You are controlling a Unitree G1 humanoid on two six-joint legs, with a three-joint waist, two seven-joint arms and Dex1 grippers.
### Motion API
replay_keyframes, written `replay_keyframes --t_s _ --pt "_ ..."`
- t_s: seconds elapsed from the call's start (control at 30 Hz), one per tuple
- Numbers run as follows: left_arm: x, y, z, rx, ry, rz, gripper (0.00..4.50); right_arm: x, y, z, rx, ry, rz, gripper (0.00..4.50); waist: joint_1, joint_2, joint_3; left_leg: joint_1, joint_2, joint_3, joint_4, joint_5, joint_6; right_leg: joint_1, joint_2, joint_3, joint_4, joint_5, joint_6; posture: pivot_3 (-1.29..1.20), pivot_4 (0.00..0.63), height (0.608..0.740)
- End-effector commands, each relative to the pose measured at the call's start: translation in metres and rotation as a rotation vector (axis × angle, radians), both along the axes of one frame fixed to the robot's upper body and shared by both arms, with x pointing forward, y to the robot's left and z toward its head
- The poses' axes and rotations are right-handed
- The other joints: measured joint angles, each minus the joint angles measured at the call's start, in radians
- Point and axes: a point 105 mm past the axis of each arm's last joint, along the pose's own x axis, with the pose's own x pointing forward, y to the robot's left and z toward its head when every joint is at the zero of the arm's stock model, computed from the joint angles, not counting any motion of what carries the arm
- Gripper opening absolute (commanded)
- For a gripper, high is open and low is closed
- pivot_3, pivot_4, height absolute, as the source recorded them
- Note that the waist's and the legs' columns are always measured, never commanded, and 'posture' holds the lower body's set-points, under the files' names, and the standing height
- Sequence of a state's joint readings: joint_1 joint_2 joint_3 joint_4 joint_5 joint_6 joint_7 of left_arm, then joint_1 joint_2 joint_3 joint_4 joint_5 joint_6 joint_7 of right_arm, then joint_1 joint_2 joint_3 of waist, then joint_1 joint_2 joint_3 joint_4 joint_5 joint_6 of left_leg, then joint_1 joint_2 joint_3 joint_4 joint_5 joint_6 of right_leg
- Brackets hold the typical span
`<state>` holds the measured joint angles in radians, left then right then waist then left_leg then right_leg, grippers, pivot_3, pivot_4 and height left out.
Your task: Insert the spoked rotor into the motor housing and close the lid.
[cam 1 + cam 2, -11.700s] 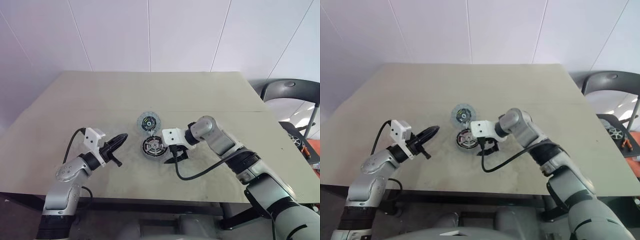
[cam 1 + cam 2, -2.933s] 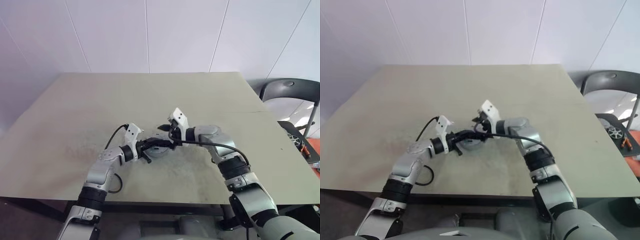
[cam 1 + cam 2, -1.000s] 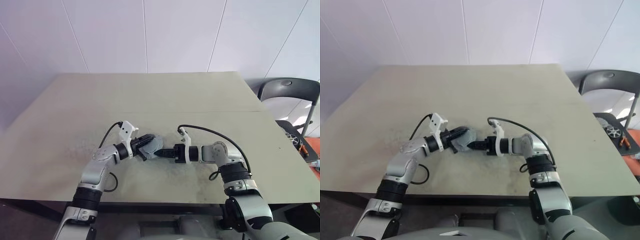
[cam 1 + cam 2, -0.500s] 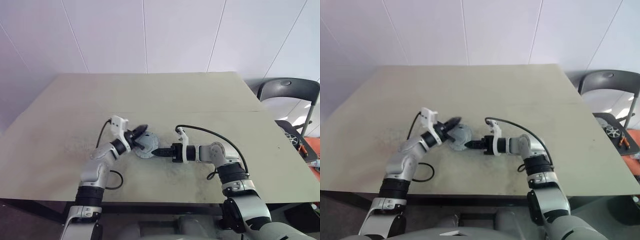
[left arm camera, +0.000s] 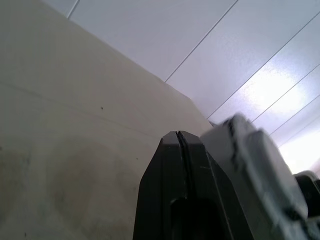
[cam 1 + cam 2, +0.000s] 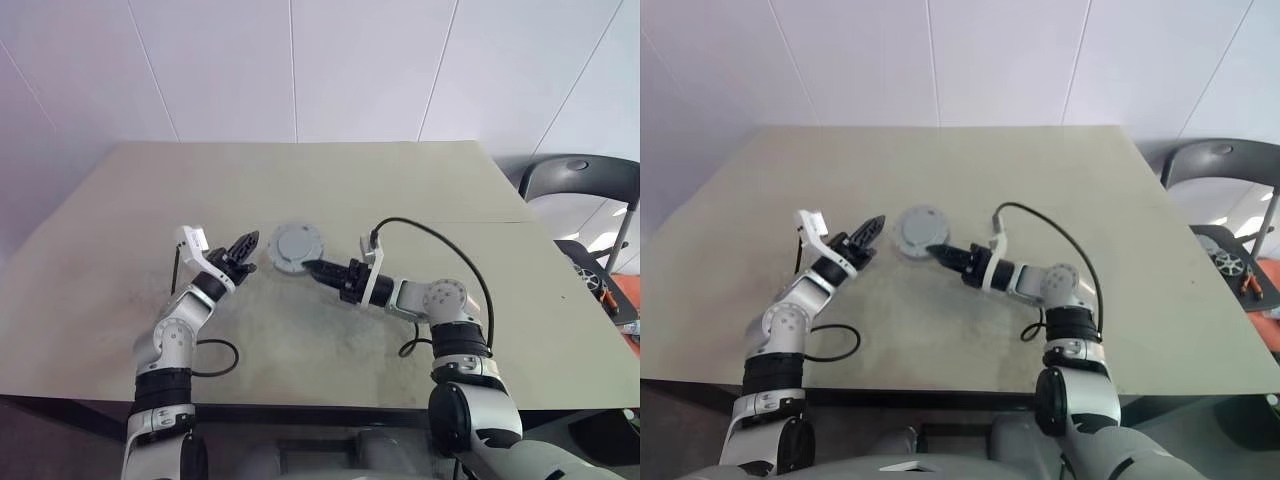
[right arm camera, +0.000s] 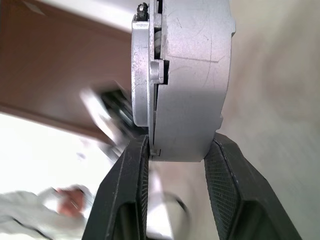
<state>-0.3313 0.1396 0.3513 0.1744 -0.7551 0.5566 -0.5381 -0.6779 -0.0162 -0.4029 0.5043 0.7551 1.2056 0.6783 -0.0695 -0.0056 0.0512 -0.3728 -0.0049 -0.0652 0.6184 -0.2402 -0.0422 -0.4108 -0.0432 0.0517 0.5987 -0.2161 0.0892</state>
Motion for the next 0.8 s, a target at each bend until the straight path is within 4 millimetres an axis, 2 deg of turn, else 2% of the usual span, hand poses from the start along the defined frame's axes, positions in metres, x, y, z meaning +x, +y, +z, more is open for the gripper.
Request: replay_keyframes --t_s 0.03,0.27,0.33,0.4,0.5,0.67,0.8 --pt "-0.005 0.001 0.039 -0.163 -0.129 -0.023 0.84 0.004 0.004 0.03 0.114 -0.07 -0.002 1.37 0.0 0.0 0.0 0.0 0.0 0.0 0.0 0.0 0.0 0.0 0.0 0.0 0.0 0.0 -0.001 0.0 0.0 0.74" --pt "-0.017 -0.016 0.061 -0.32 -0.172 -0.125 3.2 0.002 0.008 0.033 0.147 -0.066 0.001 1.37 0.0 0.0 0.0 0.0 0.0 0.0 0.0 0.0 0.0 0.0 0.0 0.0 0.0 0.0 -0.001 0.0 0.0 0.74" --pt "-0.017 -0.021 0.059 -0.332 -0.139 -0.147 3.85 0.003 0.006 0.033 0.154 -0.065 -0.001 1.37 -0.001 0.0 0.0 0.0 0.0 0.0 0.001 0.0 0.0 0.0 0.0 0.0 0.0 -0.001 -0.002 0.0 0.0 0.74" --pt "-0.016 -0.029 0.049 -0.304 -0.063 -0.191 4.48 0.001 0.006 0.034 0.157 -0.068 0.009 1.37 -0.001 0.0 0.0 0.0 0.0 0.0 0.002 0.0 0.0 0.001 0.0 0.0 0.0 -0.001 -0.002 0.0 0.0 0.74" --pt "-0.016 -0.034 0.04 -0.272 -0.013 -0.205 4.48 -0.005 0.007 0.037 0.173 -0.081 0.046 1.37 -0.001 0.0 0.0 -0.001 0.0 0.0 0.004 0.0 0.0 0.002 0.001 0.0 0.0 -0.002 -0.003 0.0 0.0 0.74" --pt "-0.015 -0.031 0.041 -0.275 -0.021 -0.191 4.48 -0.012 0.009 0.045 0.214 -0.1 0.094 1.37 -0.002 0.0 0.0 -0.001 0.0 0.0 0.006 0.0 0.0 0.002 0.001 0.0 0.0 -0.002 -0.003 0.0 0.0 0.74" --pt "-0.017 -0.03 0.048 -0.297 -0.063 -0.201 4.48 -0.013 0.012 0.043 0.203 -0.093 0.104 1.37 -0.001 0.0 0.0 -0.001 0.0 -0.001 0.006 0.0 0.0 0.002 0.001 0.0 0.001 -0.001 -0.003 0.0 0.0 0.74"
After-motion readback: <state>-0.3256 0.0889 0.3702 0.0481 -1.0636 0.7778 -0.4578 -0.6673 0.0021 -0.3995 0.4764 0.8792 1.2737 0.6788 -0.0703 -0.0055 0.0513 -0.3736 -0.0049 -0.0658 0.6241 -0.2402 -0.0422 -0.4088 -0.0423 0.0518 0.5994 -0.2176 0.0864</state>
